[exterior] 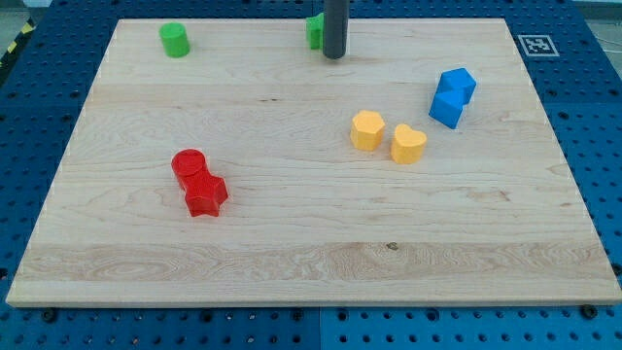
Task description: Push the green star diagonal top left to the yellow hexagon
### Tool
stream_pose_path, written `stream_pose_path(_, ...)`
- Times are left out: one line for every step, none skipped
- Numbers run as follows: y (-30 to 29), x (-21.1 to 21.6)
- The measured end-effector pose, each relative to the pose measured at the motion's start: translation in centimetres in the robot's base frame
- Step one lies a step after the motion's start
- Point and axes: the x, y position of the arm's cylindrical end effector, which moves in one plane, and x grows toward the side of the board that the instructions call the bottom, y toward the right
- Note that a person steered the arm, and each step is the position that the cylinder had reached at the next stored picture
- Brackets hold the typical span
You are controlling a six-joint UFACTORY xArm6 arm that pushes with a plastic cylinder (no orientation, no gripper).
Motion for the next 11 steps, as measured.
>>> stream_pose_path(0.1,0.9)
stream_pose_path(1.2,1.2)
stream_pose_path(-3.0,1.5)
stream_pose_path(-9.9,-1.5)
stream_pose_path(-13.3,-7.6)
stream_pose_path(-11.0,-7.6)
stream_pose_path(-3.1,-7.5)
stream_pose_path(0.6,-7.4)
stream_pose_path(1.1,-4.3)
stream_pose_path(1.0,-2.7)
stream_pose_path(-1.8,-7.3)
